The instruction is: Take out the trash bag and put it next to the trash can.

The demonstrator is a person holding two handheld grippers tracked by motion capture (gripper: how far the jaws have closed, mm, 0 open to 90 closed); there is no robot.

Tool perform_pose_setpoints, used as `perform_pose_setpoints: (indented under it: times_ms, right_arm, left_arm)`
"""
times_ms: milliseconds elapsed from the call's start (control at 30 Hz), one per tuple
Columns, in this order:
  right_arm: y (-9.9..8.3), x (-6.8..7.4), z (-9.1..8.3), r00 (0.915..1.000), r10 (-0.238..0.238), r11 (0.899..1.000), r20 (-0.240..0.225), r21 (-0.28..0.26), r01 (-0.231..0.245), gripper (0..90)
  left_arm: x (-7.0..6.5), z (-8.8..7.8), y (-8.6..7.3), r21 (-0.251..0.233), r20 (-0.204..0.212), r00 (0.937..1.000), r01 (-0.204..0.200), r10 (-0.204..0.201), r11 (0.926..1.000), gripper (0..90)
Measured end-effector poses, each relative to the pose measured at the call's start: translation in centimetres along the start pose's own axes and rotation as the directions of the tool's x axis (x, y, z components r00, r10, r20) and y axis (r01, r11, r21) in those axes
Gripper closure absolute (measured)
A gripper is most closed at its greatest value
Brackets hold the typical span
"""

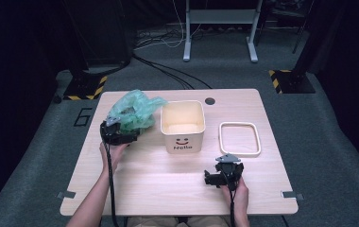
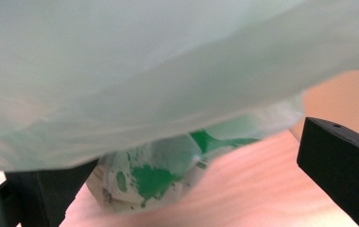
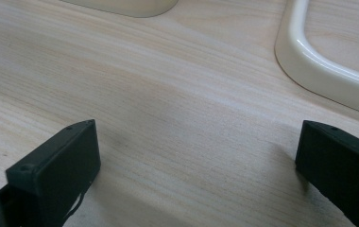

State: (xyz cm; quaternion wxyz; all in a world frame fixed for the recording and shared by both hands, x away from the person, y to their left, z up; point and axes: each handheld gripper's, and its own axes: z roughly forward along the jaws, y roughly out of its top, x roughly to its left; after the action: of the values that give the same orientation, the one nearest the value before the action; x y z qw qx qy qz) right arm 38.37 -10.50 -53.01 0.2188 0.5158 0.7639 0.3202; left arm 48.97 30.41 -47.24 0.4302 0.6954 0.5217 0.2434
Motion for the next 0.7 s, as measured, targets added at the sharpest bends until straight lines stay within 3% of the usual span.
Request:
perform_pose_setpoints:
  times_ms: [367, 700]
  right_arm:
    - [0.0, 0.0, 0.0, 1.0000, 0.000, 1.000, -0.001, 0.000, 0.000, 0.0]
    - [0.0, 0.0, 0.0, 1.0000, 0.000, 1.000, -0.001, 0.001, 0.000, 0.0]
  left_arm:
    - [-0.9, -2.6, -2.9, 0.009, 0.029, 0.9996, -0.006, 0.006, 0.9999, 0.0]
    - [-1.4, -4.2, -7.2, 0.094, 0.051, 0.9987, -0.006, 0.001, 0.9955, 0.0]
